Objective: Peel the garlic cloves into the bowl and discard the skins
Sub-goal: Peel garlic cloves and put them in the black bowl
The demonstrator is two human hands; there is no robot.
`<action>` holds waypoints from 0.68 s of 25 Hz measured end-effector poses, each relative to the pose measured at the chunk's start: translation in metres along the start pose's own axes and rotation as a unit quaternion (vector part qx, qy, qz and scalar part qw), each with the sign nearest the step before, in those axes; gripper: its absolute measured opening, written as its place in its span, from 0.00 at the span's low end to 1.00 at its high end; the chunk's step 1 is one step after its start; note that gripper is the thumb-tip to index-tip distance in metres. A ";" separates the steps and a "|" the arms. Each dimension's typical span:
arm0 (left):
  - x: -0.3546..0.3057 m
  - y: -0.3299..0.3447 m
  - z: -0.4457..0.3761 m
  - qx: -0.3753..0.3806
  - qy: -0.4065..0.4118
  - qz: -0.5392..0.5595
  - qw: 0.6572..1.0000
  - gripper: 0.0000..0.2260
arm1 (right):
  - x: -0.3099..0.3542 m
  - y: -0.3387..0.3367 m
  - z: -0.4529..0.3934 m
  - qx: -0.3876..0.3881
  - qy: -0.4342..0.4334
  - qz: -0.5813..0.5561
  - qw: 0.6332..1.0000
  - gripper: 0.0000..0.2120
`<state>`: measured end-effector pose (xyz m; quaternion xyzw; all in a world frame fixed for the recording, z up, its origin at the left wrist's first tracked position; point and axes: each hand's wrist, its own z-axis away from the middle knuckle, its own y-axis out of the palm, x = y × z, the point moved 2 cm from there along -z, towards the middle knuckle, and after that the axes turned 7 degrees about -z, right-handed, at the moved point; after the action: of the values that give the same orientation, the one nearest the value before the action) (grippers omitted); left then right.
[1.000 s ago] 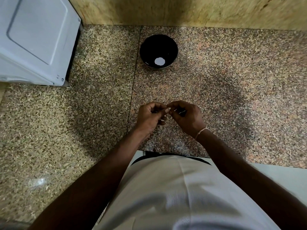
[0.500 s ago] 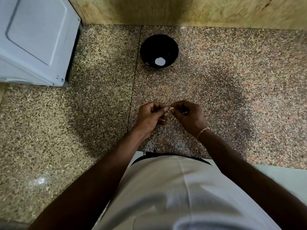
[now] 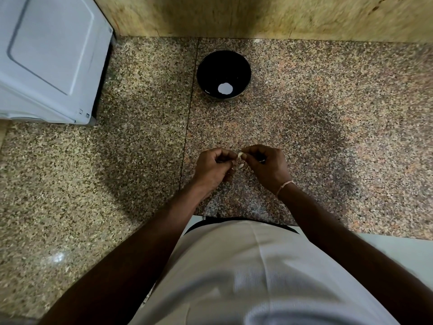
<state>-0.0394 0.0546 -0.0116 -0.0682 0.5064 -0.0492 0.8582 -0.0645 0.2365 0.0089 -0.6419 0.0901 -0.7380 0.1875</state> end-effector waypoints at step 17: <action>-0.010 0.000 0.005 0.025 -0.033 0.101 0.994 0.07 | 0.007 0.003 0.005 0.008 -0.077 0.098 0.992 0.04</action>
<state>-0.0398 0.0563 -0.0007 0.0032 0.4807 0.0273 0.8764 -0.0599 0.2316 0.0151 -0.6834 0.1318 -0.6650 0.2709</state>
